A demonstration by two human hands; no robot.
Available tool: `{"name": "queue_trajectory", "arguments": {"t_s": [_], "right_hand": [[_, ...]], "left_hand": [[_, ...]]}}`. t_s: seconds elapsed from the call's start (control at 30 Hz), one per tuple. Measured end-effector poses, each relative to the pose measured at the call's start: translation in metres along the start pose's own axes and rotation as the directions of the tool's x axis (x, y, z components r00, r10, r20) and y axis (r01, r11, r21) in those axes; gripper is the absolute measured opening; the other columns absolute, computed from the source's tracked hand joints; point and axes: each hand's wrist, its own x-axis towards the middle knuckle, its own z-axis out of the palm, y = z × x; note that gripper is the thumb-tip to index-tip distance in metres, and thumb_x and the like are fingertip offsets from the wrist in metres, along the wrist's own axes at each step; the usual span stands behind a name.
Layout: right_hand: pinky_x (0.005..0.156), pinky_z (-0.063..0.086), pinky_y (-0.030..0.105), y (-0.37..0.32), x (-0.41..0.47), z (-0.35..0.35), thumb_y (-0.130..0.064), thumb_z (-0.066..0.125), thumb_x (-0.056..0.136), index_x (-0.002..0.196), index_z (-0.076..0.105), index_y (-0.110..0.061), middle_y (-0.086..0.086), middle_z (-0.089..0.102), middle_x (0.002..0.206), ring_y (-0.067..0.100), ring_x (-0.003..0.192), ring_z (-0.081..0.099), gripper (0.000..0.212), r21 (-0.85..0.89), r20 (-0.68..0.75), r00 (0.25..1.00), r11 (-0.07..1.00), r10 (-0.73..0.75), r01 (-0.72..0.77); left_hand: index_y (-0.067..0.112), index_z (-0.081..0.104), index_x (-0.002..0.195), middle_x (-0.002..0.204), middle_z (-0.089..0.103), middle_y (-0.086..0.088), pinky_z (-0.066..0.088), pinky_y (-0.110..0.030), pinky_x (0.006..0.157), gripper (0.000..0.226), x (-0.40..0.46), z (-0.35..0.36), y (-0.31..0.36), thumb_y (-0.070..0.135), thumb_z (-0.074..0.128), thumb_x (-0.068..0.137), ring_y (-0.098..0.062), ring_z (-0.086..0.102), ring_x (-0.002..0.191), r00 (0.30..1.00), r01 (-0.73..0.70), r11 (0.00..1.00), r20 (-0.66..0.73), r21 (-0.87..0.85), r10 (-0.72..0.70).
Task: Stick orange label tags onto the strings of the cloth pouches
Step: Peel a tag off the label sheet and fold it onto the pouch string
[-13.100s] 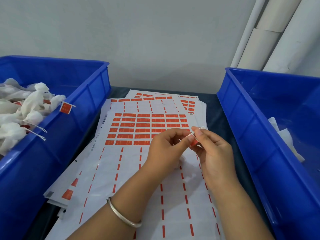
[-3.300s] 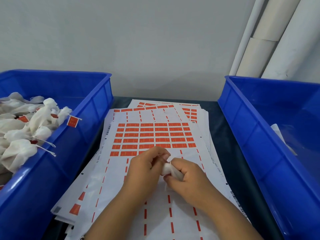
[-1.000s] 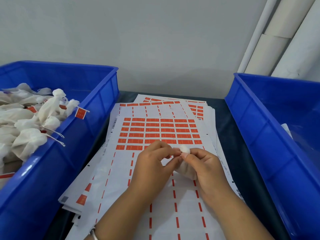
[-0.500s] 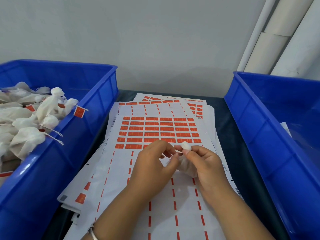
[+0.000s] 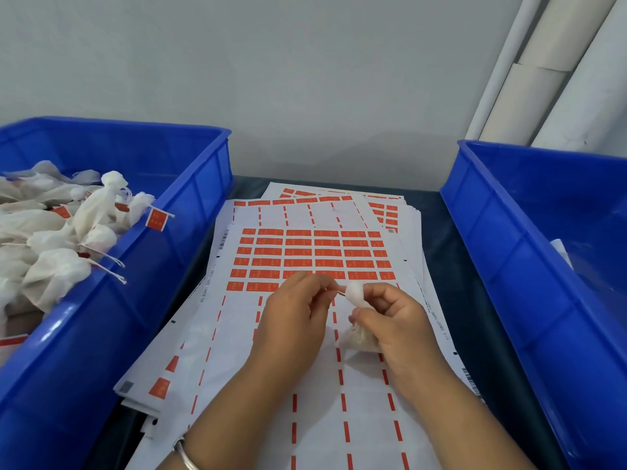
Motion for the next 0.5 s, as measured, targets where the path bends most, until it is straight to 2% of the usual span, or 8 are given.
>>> {"name": "queue_trajectory", "arguments": {"t_s": [0.1,0.23,0.4,0.5], "right_hand": [[0.064,0.052,0.017,-0.0013,-0.0004,0.0005,-0.012,0.069,0.083,0.076,0.067,-0.048,-0.025,0.067,0.082,0.013,0.088,0.066,0.037,0.02,0.017,1.0,1.0,-0.019,0.018],[0.067,0.052,0.022,-0.002,-0.0015,0.0003,-0.009,0.067,0.083,0.08,0.068,-0.04,-0.023,0.066,0.084,0.016,0.091,0.064,0.032,0.032,0.021,0.999,0.999,-0.027,0.026],[0.063,0.053,0.02,-0.0052,-0.0032,-0.0018,-0.004,0.063,0.083,0.083,0.066,-0.034,-0.022,0.069,0.085,0.018,0.085,0.068,0.03,0.098,0.054,0.998,0.994,-0.043,0.038],[0.066,0.056,0.024,-0.0038,-0.0031,-0.0015,-0.002,0.062,0.083,0.082,0.066,-0.033,-0.026,0.067,0.085,0.02,0.087,0.067,0.031,0.093,0.067,0.997,0.995,-0.049,0.043]], "left_hand": [[0.029,0.063,0.099,0.087,0.046,0.024,0.032,-0.001,0.068,0.014,0.0006,0.0019,-0.0024,0.02,0.057,0.089,0.004,0.048,0.075,1.0,-0.004,0.999,-0.029,0.038,0.005],[0.027,0.061,0.103,0.091,0.047,0.021,0.028,0.001,0.067,0.015,0.0007,0.0043,-0.0035,0.022,0.055,0.09,0.007,0.044,0.074,0.997,0.021,0.996,-0.079,0.083,-0.015],[0.026,0.06,0.102,0.091,0.046,0.02,0.03,-0.001,0.066,0.014,0.0008,0.0049,-0.0023,0.022,0.054,0.09,0.002,0.045,0.073,0.992,0.061,0.994,-0.112,0.088,-0.051],[0.028,0.059,0.103,0.093,0.045,0.02,0.027,0.0,0.065,0.014,0.0021,0.0037,-0.0039,0.022,0.054,0.091,-0.002,0.045,0.077,0.984,0.108,0.99,-0.149,0.095,-0.093]]}}
